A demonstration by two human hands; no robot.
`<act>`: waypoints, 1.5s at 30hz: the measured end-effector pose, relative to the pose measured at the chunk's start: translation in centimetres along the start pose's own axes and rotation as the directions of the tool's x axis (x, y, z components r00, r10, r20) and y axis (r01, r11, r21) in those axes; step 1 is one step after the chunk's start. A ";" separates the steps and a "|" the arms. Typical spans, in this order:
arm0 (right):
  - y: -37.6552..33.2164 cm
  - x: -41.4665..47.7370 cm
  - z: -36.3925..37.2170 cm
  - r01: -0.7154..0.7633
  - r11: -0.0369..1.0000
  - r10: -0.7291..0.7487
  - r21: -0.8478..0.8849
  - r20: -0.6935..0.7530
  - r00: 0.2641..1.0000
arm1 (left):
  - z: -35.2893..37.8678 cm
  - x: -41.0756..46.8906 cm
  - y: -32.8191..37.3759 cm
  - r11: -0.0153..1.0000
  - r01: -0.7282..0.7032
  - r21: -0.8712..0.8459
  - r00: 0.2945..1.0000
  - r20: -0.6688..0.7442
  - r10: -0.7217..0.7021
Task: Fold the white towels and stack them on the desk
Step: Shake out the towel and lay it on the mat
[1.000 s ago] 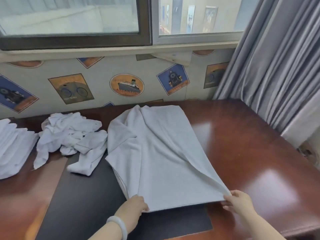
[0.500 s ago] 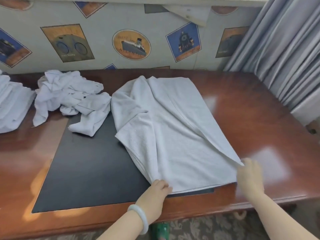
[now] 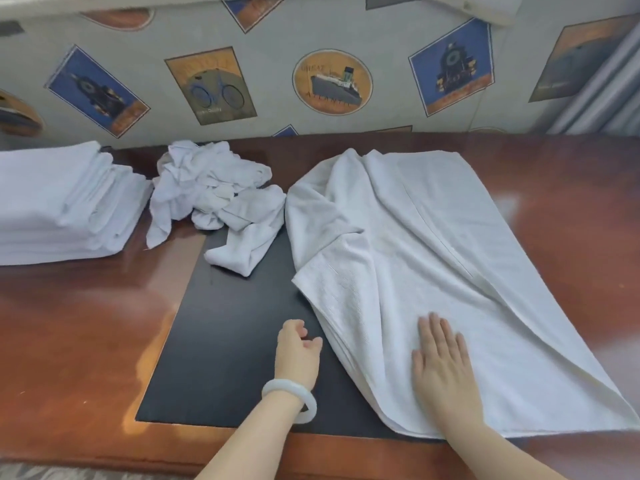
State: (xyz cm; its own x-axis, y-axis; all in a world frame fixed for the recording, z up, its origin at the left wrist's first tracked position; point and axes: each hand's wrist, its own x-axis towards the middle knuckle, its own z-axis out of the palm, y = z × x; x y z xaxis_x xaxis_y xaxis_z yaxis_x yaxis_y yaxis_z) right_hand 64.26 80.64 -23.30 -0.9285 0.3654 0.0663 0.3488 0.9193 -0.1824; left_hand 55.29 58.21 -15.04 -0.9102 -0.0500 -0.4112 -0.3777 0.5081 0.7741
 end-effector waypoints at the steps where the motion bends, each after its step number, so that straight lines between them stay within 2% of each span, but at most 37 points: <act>1: 0.0 0.1 0.0 -0.006 1.000 0.006 -0.006 0.003 1.000 | -0.2 1.3 0.8 0.999 0.029 -0.040 0.999 -0.027 -0.030; 4: -0.1 0.0 0.1 -0.027 1.000 0.027 -0.008 0.030 0.999 | -0.7 5.0 3.0 0.988 0.064 -0.142 0.995 -0.066 -0.074; 8: -0.3 0.2 -0.1 -0.015 1.000 0.015 -0.008 0.022 1.000 | -0.8 8.1 4.7 0.980 0.058 -0.190 0.998 -0.016 -0.062; 12: -0.3 0.1 -0.4 -0.015 1.000 0.015 -0.021 0.030 0.999 | -0.3 8.9 4.3 0.925 0.114 -0.361 0.993 0.021 -0.114; 16: -0.5 0.0 -0.6 0.004 0.998 0.000 -0.059 0.053 0.999 | 0.3 8.3 2.5 0.973 0.062 -0.222 0.994 -0.079 -0.082; 18: -0.5 0.0 -0.6 0.002 0.998 0.001 -0.066 0.055 0.998 | -0.1 7.8 1.7 0.972 0.060 -0.227 0.992 -0.092 -0.083; 21: -0.5 0.0 -0.8 -0.006 0.998 0.010 -0.056 0.063 0.998 | -2.7 5.7 0.4 0.867 0.096 -0.488 0.987 -0.064 -0.146; 23: -0.7 0.0 -1.0 -0.013 0.999 0.016 -0.041 0.071 0.997 | -5.4 3.6 -1.0 0.790 0.099 -0.605 0.975 -0.101 -0.199; 26: -0.7 0.0 -1.2 -0.005 1.000 0.007 -0.027 0.096 0.995 | -8.0 -0.3 -4.2 0.696 0.101 -0.711 0.960 -0.115 -0.257; 30: -0.7 0.0 -1.3 -0.012 0.999 0.017 -0.045 0.116 0.993 | -8.1 -2.8 -6.4 0.613 0.111 -0.782 0.983 -0.004 -0.183; 31: -0.7 0.0 -1.3 -0.015 0.999 0.020 -0.047 0.122 0.992 | -7.9 -2.7 -6.6 0.645 0.094 -0.758 0.986 -0.017 -0.164; 34: -1.0 0.1 -1.5 -0.022 0.999 0.029 -0.049 0.148 0.989 | -8.0 -1.7 -6.6 0.849 0.038 -0.527 0.983 -0.132 -0.126; 36: -1.2 0.1 -1.7 -0.030 0.999 0.036 -0.040 0.155 0.987 | -8.8 -0.9 -5.6 0.899 0.006 -0.438 0.982 -0.166 -0.087; 38: -1.2 0.1 -1.8 -0.032 0.999 0.038 -0.037 0.155 0.987 | -10.1 -1.0 -4.3 0.930 -0.082 -0.358 0.982 -0.190 0.014; 40: -1.1 0.1 -1.9 -0.027 0.999 0.032 -0.034 0.149 0.988 | -11.8 -1.8 -4.4 0.973 -0.158 -0.170 0.945 -0.311 0.099; 42: -1.1 0.0 -1.6 -0.025 0.999 0.030 -0.039 0.142 0.989 | -13.5 -3.3 -6.6 0.997 -0.077 -0.004 0.896 -0.438 0.067; 45: -1.1 0.0 -1.5 -0.029 0.999 0.032 -0.034 0.112 0.993 | -13.2 -5.7 -10.9 0.988 0.136 0.072 0.916 -0.388 -0.098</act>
State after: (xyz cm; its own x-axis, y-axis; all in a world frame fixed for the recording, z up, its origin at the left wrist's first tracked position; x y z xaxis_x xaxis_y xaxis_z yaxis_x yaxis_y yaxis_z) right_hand 64.06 79.86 -21.58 -0.9252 0.3762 -0.0498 0.3793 0.9129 -0.1505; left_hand 62.35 41.62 -14.82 -0.8630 -0.4297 -0.2659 -0.4850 0.5570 0.6741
